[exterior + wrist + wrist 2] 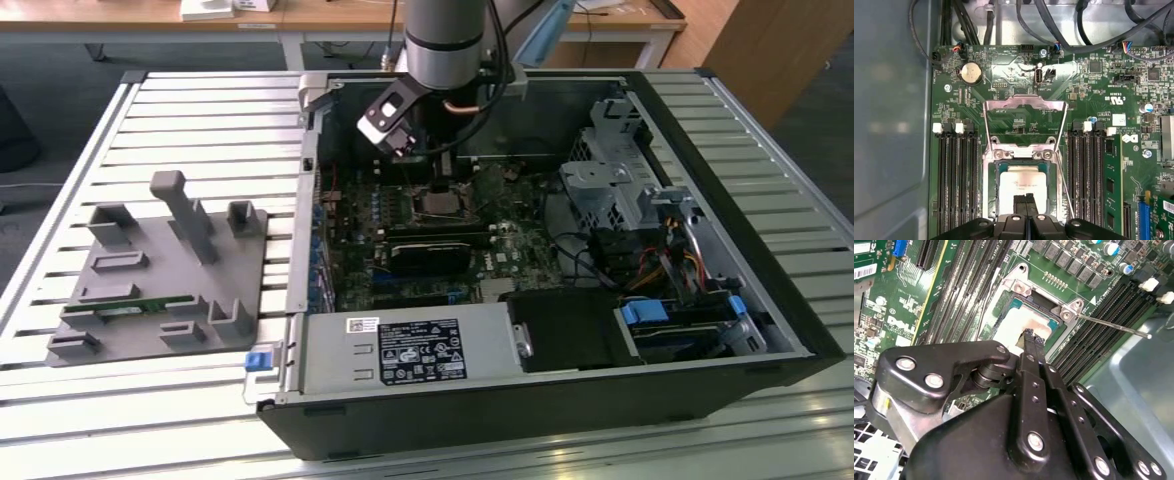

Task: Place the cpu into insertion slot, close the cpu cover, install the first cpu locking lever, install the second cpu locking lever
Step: 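Close the cpu cover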

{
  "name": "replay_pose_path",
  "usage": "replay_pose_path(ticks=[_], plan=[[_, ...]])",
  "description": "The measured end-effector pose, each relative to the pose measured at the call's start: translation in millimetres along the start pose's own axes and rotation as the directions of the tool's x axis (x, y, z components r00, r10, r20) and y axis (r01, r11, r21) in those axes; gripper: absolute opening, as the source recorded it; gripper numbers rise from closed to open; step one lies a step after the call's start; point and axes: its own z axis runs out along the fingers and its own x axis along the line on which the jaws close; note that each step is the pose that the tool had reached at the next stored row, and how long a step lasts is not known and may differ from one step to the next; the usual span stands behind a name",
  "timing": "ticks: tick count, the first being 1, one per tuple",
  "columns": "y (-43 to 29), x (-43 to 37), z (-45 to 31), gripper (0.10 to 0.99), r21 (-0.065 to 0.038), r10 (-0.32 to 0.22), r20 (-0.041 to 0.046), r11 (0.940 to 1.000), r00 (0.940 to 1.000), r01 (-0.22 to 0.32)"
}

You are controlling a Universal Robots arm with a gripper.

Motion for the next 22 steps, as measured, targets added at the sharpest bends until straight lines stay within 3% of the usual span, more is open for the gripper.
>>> replay_pose_path(ticks=[16,20,22], plan=[[2.0,0.7,-31.9,0.106,0.003,0.000,0.0001,1.0000,1.0000,0.000],[2.3,-0.2,-34.0,0.106,0.006,0.000,0.0006,1.0000,1.0000,0.000],[2.5,-5.0,-34.0,0.106,0.007,0.000,0.0005,1.0000,1.0000,0.000]])
